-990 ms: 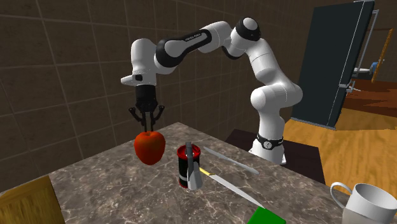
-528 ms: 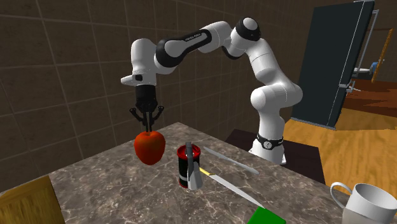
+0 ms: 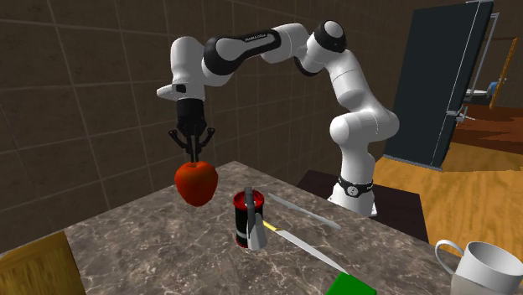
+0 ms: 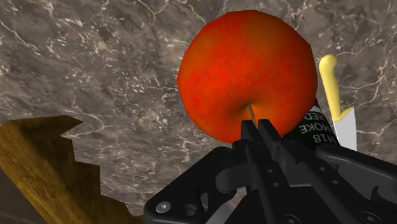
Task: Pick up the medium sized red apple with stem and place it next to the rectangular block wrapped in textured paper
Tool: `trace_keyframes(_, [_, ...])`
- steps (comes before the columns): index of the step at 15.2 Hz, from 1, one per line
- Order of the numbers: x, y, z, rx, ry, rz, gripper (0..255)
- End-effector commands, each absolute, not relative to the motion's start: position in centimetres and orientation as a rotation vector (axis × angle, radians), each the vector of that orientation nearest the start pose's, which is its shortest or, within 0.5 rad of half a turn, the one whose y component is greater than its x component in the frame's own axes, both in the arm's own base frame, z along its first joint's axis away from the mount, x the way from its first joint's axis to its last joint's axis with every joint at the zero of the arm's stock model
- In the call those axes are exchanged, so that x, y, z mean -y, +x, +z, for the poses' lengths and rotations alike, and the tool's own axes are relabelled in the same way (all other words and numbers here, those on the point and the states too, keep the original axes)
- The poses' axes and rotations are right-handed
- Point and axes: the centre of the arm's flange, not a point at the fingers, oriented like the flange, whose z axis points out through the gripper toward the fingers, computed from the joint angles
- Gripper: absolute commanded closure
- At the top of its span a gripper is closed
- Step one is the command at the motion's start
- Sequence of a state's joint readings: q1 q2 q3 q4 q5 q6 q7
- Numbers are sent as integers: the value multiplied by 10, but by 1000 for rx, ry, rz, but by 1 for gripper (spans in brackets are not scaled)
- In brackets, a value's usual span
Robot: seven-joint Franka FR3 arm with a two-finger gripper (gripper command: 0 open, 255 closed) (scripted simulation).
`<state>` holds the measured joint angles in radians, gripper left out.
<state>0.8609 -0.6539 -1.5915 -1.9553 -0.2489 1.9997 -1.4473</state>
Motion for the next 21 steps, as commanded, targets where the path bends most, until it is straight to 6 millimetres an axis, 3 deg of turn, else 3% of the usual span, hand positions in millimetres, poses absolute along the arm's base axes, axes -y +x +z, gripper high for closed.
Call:
trace_keyframes(1, [450,355,445,1143,-2706,-604,255])
trace_keyframes(21, [450,355,550,1143,-2706,-604,255])
